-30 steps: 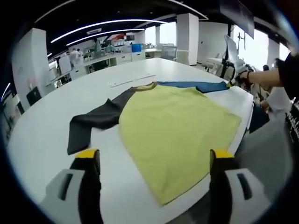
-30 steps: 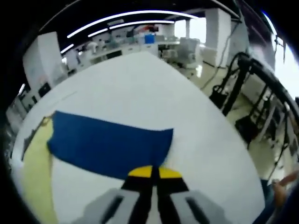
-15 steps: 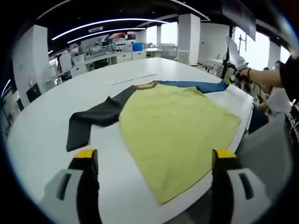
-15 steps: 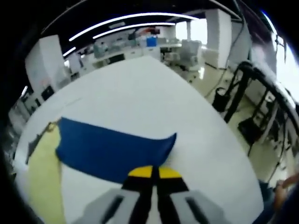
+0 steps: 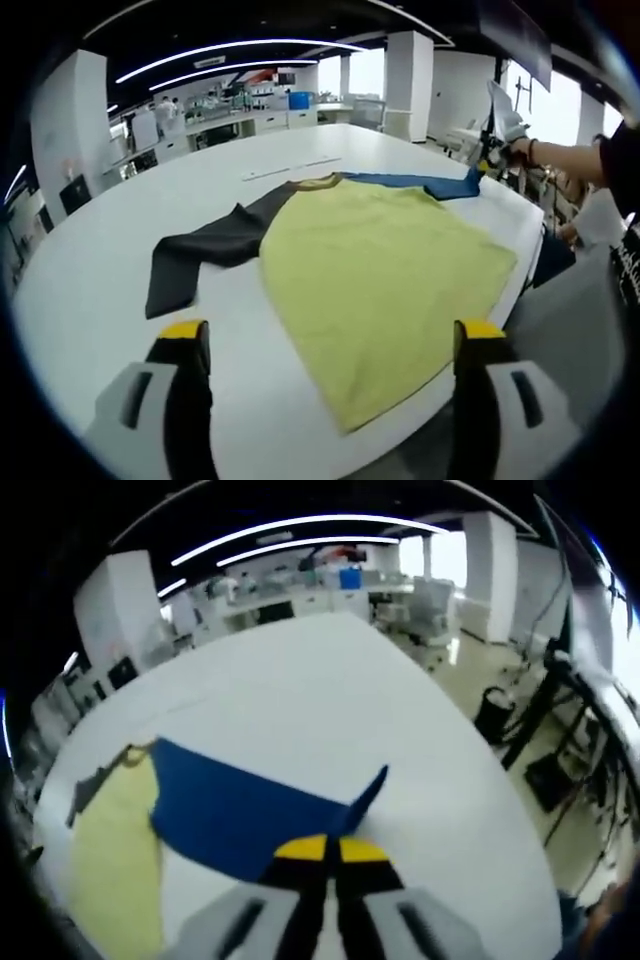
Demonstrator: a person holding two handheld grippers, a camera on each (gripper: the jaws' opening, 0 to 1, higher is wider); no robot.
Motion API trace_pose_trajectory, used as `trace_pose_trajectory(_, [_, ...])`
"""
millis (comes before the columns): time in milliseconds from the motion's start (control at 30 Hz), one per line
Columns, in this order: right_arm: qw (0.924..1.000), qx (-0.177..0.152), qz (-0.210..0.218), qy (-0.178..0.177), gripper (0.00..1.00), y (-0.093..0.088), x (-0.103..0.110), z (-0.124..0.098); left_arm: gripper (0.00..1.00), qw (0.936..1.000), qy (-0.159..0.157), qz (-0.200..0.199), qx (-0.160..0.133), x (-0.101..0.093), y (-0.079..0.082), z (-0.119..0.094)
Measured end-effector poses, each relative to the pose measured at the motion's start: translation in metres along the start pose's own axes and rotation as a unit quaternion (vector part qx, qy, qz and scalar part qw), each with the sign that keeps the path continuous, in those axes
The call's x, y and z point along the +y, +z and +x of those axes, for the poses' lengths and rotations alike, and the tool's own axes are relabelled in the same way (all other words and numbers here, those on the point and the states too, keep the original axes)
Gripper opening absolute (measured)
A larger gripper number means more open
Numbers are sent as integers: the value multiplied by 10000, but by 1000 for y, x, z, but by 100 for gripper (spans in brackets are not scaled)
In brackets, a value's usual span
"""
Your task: Fold the garment on the visible template until the final outline fits inside the template.
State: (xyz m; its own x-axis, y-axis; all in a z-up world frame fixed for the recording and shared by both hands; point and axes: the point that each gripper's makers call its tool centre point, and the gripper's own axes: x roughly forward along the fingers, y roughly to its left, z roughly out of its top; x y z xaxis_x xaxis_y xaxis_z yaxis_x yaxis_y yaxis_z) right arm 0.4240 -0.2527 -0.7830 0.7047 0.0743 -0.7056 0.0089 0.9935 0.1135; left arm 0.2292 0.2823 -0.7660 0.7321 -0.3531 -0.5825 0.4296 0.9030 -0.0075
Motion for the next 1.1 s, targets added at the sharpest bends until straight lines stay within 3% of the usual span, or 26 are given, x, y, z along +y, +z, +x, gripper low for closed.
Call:
trace_pose_trajectory(367, [9990, -42, -273, 359, 0, 20, 44, 8, 99, 9999, 17, -151, -78, -3, 0, -4])
trace_pose_trajectory(633, [9969, 82, -495, 611, 0, 24, 85, 10, 99, 9997, 51, -221, -74, 0, 1, -6])
trace_pose_trajectory(900, [9948, 159, -623, 790, 0, 31, 111, 19, 99, 10000, 6, 20, 64, -5, -2, -6])
trace_pose_trajectory(1100, [9939, 220, -645, 871, 0, 38, 134, 26, 99, 10000, -54, 6, -34, -6, 3, -3])
